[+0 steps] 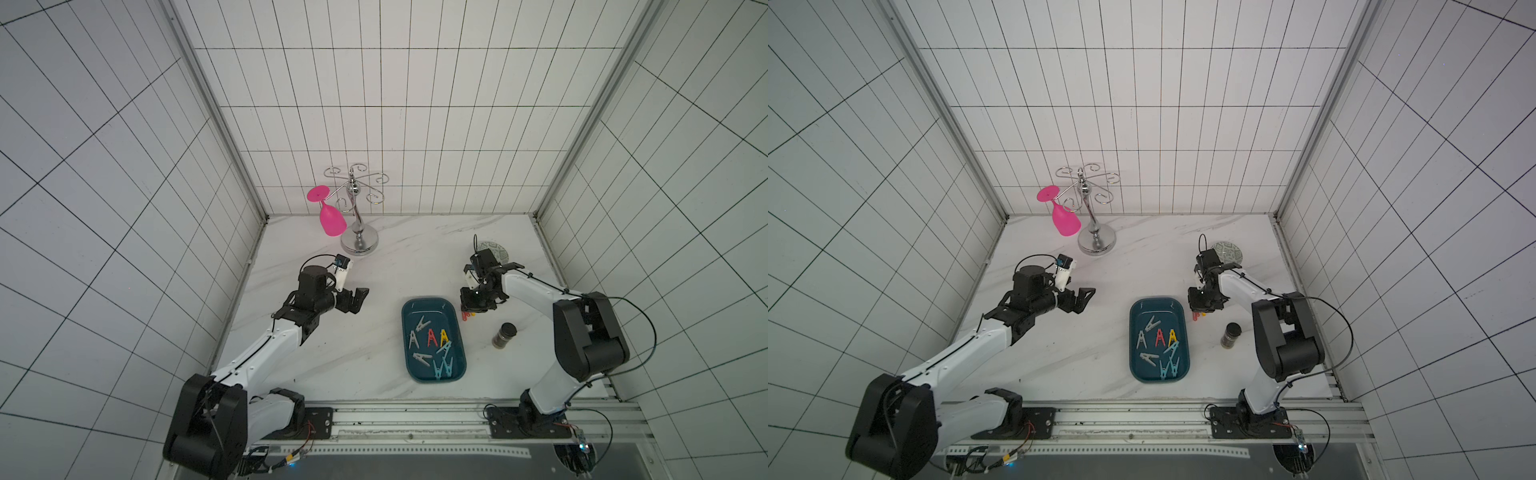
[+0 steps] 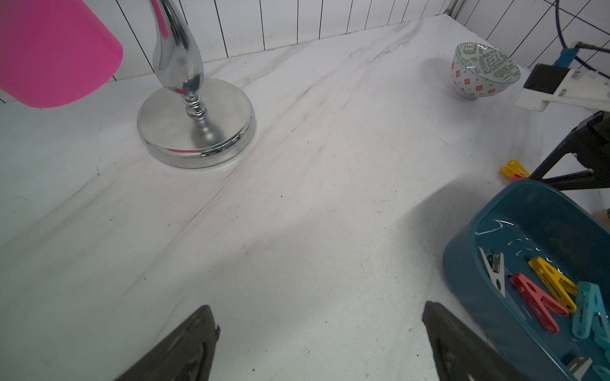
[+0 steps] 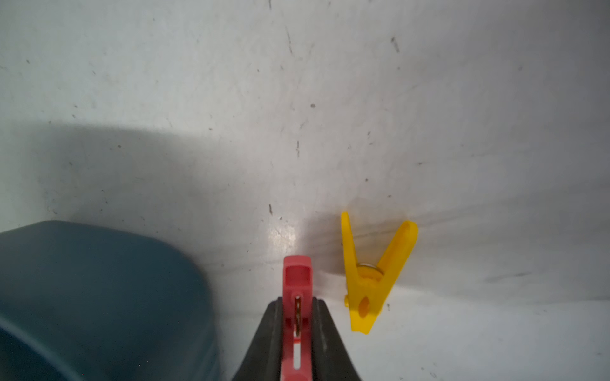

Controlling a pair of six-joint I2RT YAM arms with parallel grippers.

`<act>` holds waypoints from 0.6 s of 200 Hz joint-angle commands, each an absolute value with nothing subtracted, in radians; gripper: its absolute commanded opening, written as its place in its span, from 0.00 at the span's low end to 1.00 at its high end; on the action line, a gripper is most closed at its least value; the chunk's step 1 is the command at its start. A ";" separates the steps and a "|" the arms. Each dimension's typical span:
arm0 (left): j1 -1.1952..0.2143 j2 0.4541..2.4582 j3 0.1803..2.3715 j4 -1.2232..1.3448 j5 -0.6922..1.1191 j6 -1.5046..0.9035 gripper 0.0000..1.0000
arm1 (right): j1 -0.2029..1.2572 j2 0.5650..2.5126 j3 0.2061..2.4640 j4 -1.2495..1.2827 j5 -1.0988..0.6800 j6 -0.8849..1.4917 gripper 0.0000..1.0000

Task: Take the clothespins out of the storage box
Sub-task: Place the clothespin at the center of the board.

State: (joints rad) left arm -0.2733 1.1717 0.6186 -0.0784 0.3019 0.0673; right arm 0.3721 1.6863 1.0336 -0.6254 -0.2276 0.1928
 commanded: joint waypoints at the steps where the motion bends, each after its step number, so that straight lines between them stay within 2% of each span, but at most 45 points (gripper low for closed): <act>1: -0.277 1.153 0.606 -0.058 0.295 0.063 0.98 | 0.364 1.704 1.040 -0.635 -0.212 0.180 0.21; 56: -0.276 1.155 0.603 -0.058 0.291 0.063 0.98 | 0.365 1.642 1.069 -0.689 -0.189 0.170 0.33; 120: -0.276 1.163 0.606 -0.054 0.294 0.058 0.98 | 0.417 1.476 1.099 -0.771 -0.211 0.176 0.35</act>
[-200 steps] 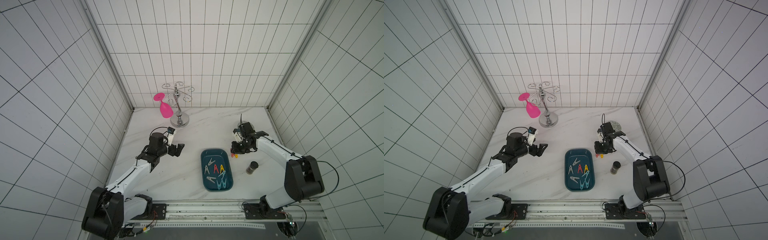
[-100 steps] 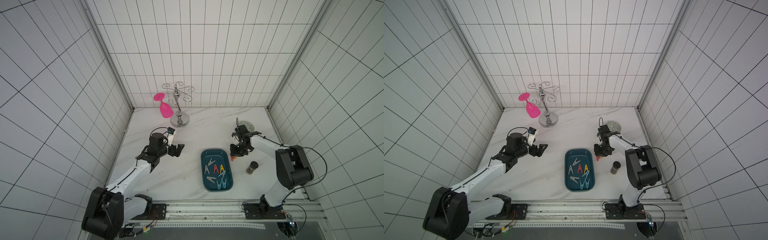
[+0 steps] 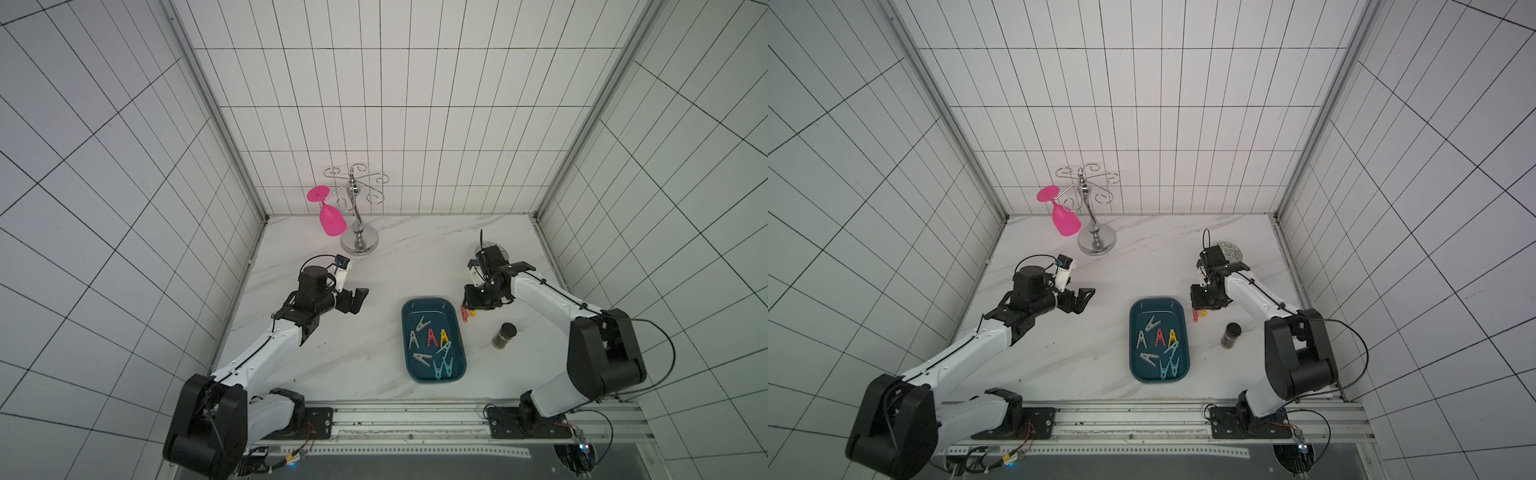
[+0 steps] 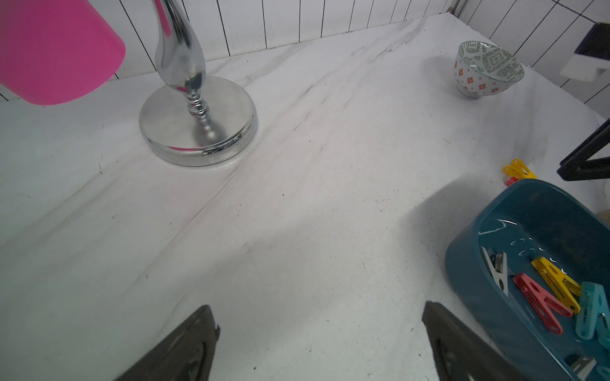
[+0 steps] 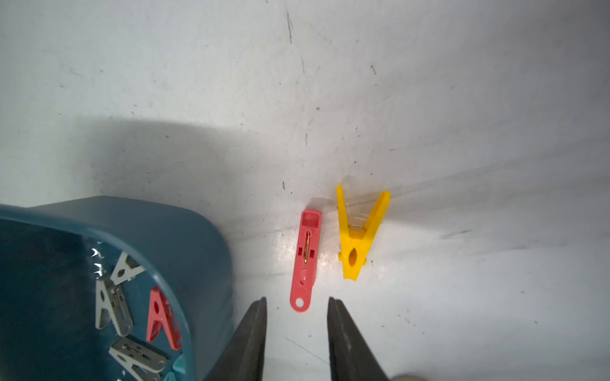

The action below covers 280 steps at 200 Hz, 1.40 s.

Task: Take the clothespins out of the storage box
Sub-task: Place the clothespin at the center of the board, then pick up the clothespin from the storage box.

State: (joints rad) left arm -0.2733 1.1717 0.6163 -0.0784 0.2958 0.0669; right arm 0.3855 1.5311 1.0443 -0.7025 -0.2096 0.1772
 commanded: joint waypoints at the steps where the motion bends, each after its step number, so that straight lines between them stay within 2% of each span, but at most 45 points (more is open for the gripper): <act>1: -0.275 1.163 0.605 -0.055 0.295 0.058 0.98 | 0.419 1.474 1.100 -0.772 -0.211 0.176 0.36; 48: -0.276 1.170 0.607 -0.046 0.297 0.057 0.98 | 0.575 1.430 1.140 -0.773 -0.225 0.209 0.36; 100: -0.276 1.167 0.605 -0.046 0.297 0.057 0.98 | 0.732 1.503 1.136 -0.738 -0.207 0.255 0.36; 139: -0.276 1.162 0.601 -0.048 0.296 0.057 0.98 | 0.809 1.571 1.132 -0.737 -0.101 0.266 0.37; 178: -0.276 1.164 0.601 -0.046 0.298 0.059 0.98 | 0.886 1.614 1.088 -0.623 0.009 0.313 0.39; 207: -0.276 1.163 0.601 -0.048 0.295 0.058 0.98 | 0.912 1.624 1.066 -0.594 0.094 0.318 0.41; 280: -0.276 1.165 0.609 -0.063 0.291 0.066 0.98 | 0.930 1.603 0.988 -0.540 0.080 0.286 0.41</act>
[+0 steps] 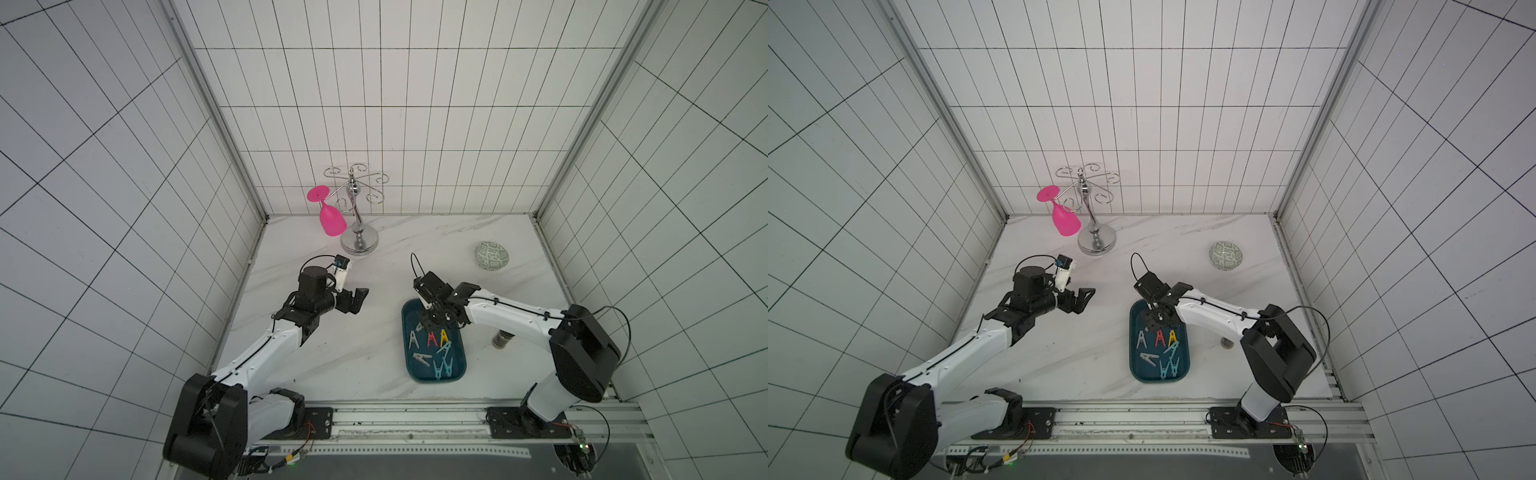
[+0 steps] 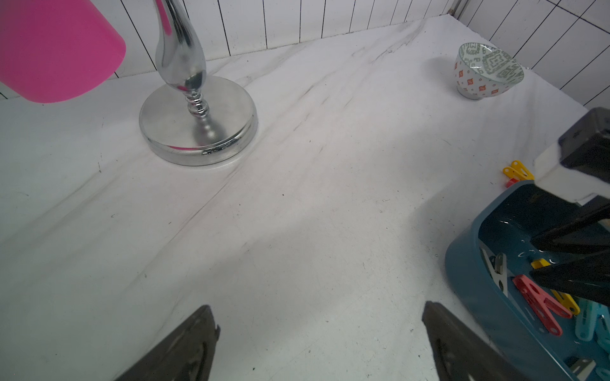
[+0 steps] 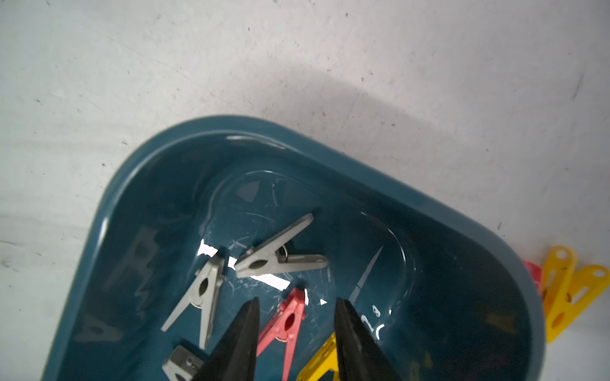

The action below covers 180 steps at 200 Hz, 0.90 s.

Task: Take the clothespins out of the storage box
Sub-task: Pick up the clothespin from the storage box.

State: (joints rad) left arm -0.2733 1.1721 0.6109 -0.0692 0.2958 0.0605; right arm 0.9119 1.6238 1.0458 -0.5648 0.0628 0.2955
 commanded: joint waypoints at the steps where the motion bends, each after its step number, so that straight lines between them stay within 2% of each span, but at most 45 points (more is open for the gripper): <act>1: -0.276 1.166 0.609 -0.063 0.291 0.066 0.98 | 0.931 1.600 0.985 -0.540 0.080 0.287 0.41; 41: -0.281 1.172 0.613 -0.072 0.290 0.066 0.98 | 0.945 1.559 0.925 -0.507 0.069 0.303 0.42; 110: -0.291 1.181 0.623 -0.081 0.291 0.070 0.98 | 0.952 1.620 0.918 -0.490 0.041 0.305 0.47; 180: -0.291 1.176 0.620 -0.079 0.283 0.071 0.98 | 0.952 1.670 0.907 -0.485 0.044 0.283 0.40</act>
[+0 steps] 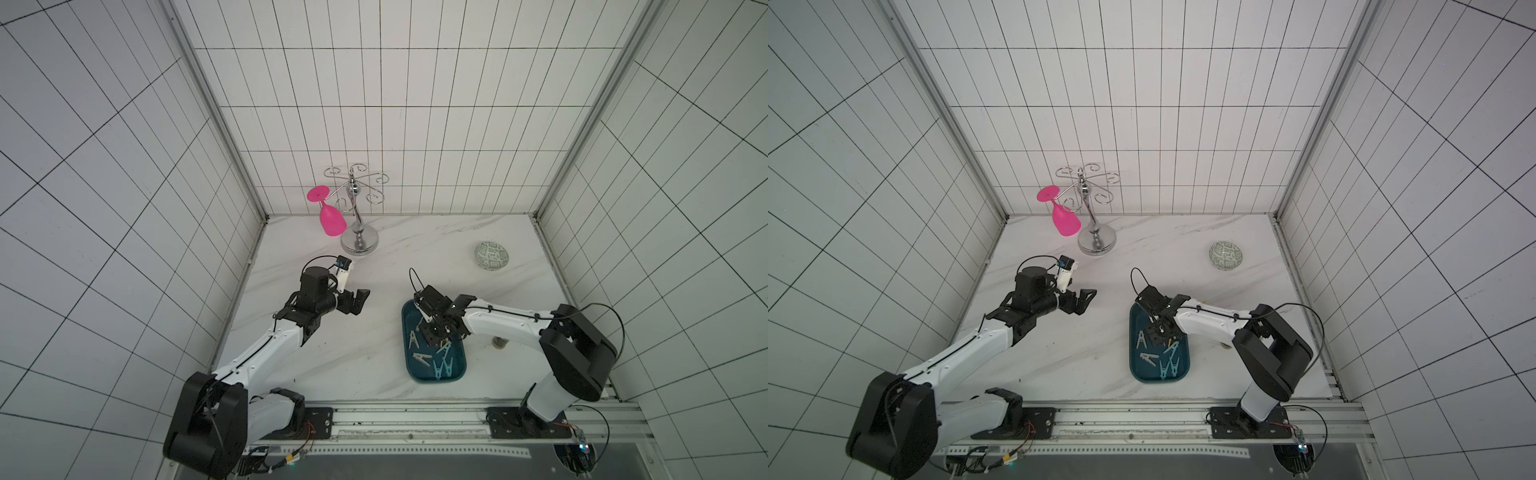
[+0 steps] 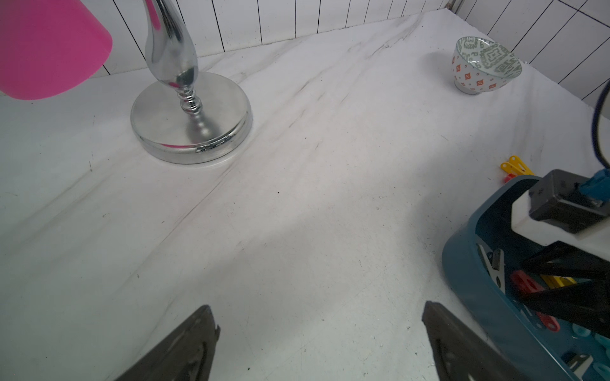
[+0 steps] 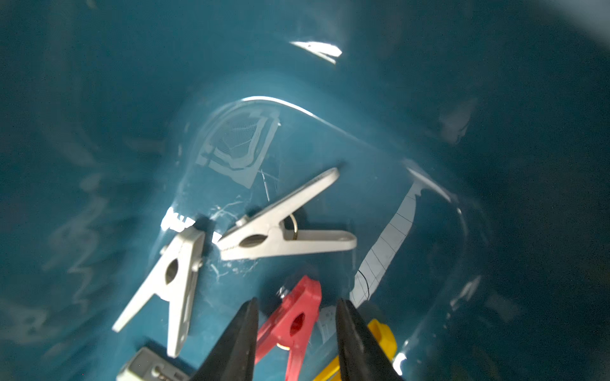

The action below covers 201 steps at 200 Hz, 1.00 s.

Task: Take the clothespins out of the storage box
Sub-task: Pick up the clothespin from the storage box.

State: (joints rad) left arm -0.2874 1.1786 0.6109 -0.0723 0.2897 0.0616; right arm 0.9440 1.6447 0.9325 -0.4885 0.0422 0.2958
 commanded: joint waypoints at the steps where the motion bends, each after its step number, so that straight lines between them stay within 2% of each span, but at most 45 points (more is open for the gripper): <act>1: -0.290 1.175 0.620 -0.079 0.283 0.071 0.98 | 0.952 1.670 0.908 -0.485 0.044 0.283 0.40; 63: -0.291 1.169 0.613 -0.075 0.281 0.071 0.98 | 0.951 1.638 0.911 -0.483 0.054 0.276 0.21; 130: -0.292 1.167 0.611 -0.071 0.284 0.071 0.98 | 0.902 1.488 0.965 -0.517 0.041 0.241 0.20; 201: -0.293 1.159 0.604 -0.067 0.286 0.069 0.98 | 0.639 1.318 0.975 -0.565 0.028 0.239 0.20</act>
State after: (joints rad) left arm -0.2882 1.1774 0.6109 -0.0719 0.2855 0.0612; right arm 0.7223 1.3544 0.9432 -0.5217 0.0238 0.2462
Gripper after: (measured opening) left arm 0.981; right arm 0.202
